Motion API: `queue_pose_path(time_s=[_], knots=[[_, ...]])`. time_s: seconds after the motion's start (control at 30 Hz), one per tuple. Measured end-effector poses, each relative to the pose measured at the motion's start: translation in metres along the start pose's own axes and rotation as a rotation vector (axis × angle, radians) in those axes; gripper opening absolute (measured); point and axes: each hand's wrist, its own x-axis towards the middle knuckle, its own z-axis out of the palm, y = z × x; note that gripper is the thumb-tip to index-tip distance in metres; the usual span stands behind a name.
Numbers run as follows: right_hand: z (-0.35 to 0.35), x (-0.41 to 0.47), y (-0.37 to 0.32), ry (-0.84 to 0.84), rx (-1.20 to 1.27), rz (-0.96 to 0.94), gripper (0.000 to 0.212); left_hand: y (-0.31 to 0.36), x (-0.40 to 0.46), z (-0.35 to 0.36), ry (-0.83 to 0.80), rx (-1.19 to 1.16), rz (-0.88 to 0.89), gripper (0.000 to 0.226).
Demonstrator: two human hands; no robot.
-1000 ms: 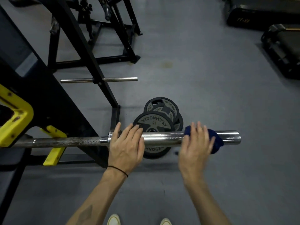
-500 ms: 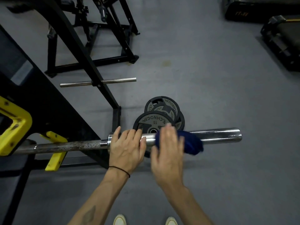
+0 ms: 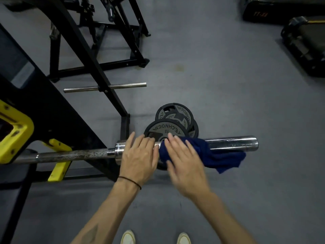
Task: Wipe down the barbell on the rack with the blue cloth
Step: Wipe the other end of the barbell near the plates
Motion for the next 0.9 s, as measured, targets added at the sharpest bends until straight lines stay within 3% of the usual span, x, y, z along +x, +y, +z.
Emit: queue_pose_path(time_s=[0.03,0.07,0.17,0.2,0.23,0.3,0.37,0.4,0.5,0.6,0.63,0.67,0.73,0.8,0.83,0.9], knots=[[-0.006,0.0,0.02,-0.01,-0.017,-0.019,0.058,0.001,-0.005,0.001,-0.003,-0.008,-0.009,0.041],[-0.01,-0.002,0.04,0.024,-0.013,0.08,0.055,0.002,-0.009,0.003,0.002,-0.008,-0.019,0.045],[-0.008,-0.003,0.044,0.238,0.069,0.586,0.052,0.004,-0.009,0.007,-0.009,-0.01,-0.061,0.05],[0.001,0.002,0.025,0.268,0.07,0.66,0.053,0.005,-0.009,0.008,-0.011,-0.011,-0.068,0.051],[0.007,0.005,0.004,0.261,0.079,0.634,0.054,0.007,-0.009,0.009,-0.016,-0.012,-0.067,0.052],[0.013,0.002,-0.017,0.144,0.06,0.292,0.055,0.006,-0.007,0.009,-0.032,-0.012,-0.058,0.053],[0.003,-0.003,0.009,0.04,0.01,0.001,0.055,0.005,-0.006,0.009,-0.035,0.004,-0.048,0.052],[-0.004,-0.006,0.029,0.04,-0.007,-0.029,0.054,0.005,-0.005,0.009,-0.031,0.016,-0.051,0.052],[-0.012,-0.018,0.071,0.192,0.003,0.329,0.05,0.008,-0.004,0.01,-0.015,0.022,-0.067,0.05],[0.006,-0.006,0.031,0.356,0.145,0.734,0.055,0.01,-0.003,0.011,-0.01,-0.002,-0.091,0.047],[0.011,0.002,0.008,0.351,0.184,0.751,0.057,0.011,-0.003,0.012,-0.01,-0.008,-0.094,0.047],[0.014,0.005,-0.013,0.299,0.199,0.661,0.059,0.011,-0.002,0.012,-0.006,-0.008,-0.094,0.047],[0.013,-0.004,-0.028,0.117,0.161,0.31,0.059,0.01,-0.004,0.013,-0.015,-0.01,-0.081,0.047],[-0.002,-0.014,0.009,0.008,0.072,0.031,0.057,0.01,-0.004,0.012,-0.017,-0.007,-0.071,0.046],[-0.007,-0.019,0.033,0.013,0.019,-0.014,0.056,0.01,-0.003,0.011,-0.018,-0.005,-0.075,0.045],[-0.018,-0.03,0.077,0.12,-0.003,0.18,0.053,0.012,-0.001,0.007,-0.036,-0.006,-0.09,0.042]])
